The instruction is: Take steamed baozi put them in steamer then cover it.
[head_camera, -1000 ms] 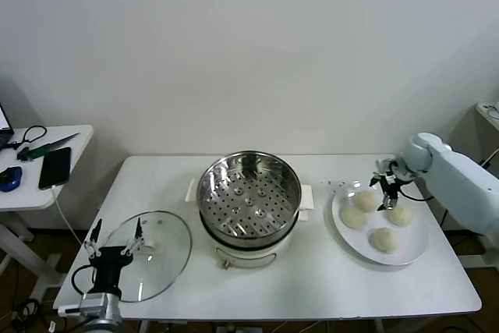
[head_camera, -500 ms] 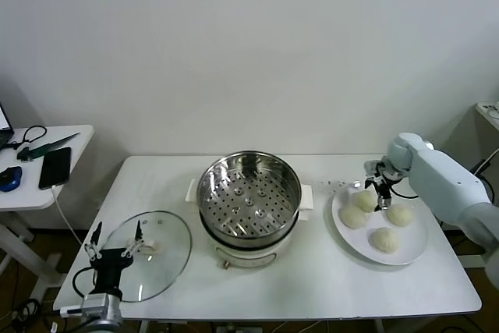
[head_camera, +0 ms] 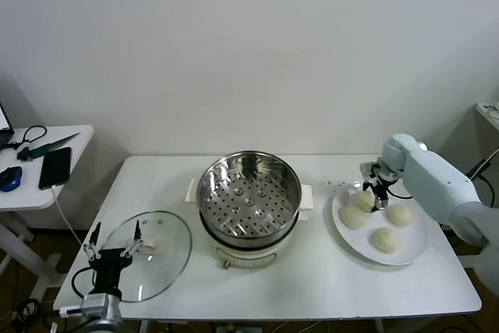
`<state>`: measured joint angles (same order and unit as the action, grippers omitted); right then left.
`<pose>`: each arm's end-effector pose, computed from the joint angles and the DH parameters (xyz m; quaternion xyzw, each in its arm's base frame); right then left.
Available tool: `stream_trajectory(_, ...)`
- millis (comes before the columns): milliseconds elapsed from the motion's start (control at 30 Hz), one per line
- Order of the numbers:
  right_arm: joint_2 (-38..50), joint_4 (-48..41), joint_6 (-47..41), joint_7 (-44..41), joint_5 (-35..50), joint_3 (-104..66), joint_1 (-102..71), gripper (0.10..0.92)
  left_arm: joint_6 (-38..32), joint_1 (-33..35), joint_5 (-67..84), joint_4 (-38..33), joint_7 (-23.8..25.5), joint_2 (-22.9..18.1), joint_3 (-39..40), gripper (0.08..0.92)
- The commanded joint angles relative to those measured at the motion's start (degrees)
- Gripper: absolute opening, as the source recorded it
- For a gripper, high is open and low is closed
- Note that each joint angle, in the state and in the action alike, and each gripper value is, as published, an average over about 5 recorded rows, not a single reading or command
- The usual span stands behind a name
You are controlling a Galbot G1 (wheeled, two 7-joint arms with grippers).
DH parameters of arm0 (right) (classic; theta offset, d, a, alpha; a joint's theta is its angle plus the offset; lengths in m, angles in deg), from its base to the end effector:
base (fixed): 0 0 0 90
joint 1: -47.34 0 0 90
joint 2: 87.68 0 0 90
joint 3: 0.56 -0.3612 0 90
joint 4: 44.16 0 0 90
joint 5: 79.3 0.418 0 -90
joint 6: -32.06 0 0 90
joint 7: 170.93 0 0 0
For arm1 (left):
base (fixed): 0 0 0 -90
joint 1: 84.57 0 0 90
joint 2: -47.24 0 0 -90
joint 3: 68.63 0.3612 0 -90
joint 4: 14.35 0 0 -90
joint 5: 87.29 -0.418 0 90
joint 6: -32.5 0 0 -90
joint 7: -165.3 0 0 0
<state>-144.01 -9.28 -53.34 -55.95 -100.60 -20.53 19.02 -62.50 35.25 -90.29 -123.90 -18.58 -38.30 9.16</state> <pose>0.6642 -0.2034 -0.2652 0.4760 -0.4943 0.5691 0.4530 0.2275 0.1003 -0.3773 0.1070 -0.9873 -0.1101 0.0400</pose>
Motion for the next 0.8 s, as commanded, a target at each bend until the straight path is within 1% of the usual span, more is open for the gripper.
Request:
stream_trajectory(33,-0.21,-0.03,0.2,-0.27,-0.54,-0.39,-0.29,0.693,-0.01,0.11,-0.03,0.04,-0.04,-0.07,0.02,0.823)
stream_trajectory(200,1.53,2.72,0.22,-0.41,1.16,0.51,0.93,0.687,-0.08,0.37,-0.03,-0.13,-0.05,-0.04,0.03,0.823)
stream_trajectory(433,4.71,8.6,1.58,-1.04,7.51,6.25,7.45,0.687,-0.05,0.58,-0.02,-0.6,-0.07,-0.14,0.11,0.823)
stream_trajectory(600,4.78,10.63,5.93,-2.03,11.61,12.29,16.15,0.687,-0.07,1.09,0.01,-1.08,0.01,-0.14,0.09,0.823)
stream_trajectory(800,2.31,14.54,12.61,-3.02,16.14,19.53,26.77,0.687,0.15,1.87,-0.06,-1.4,0.46,-0.15,0.16,0.823)
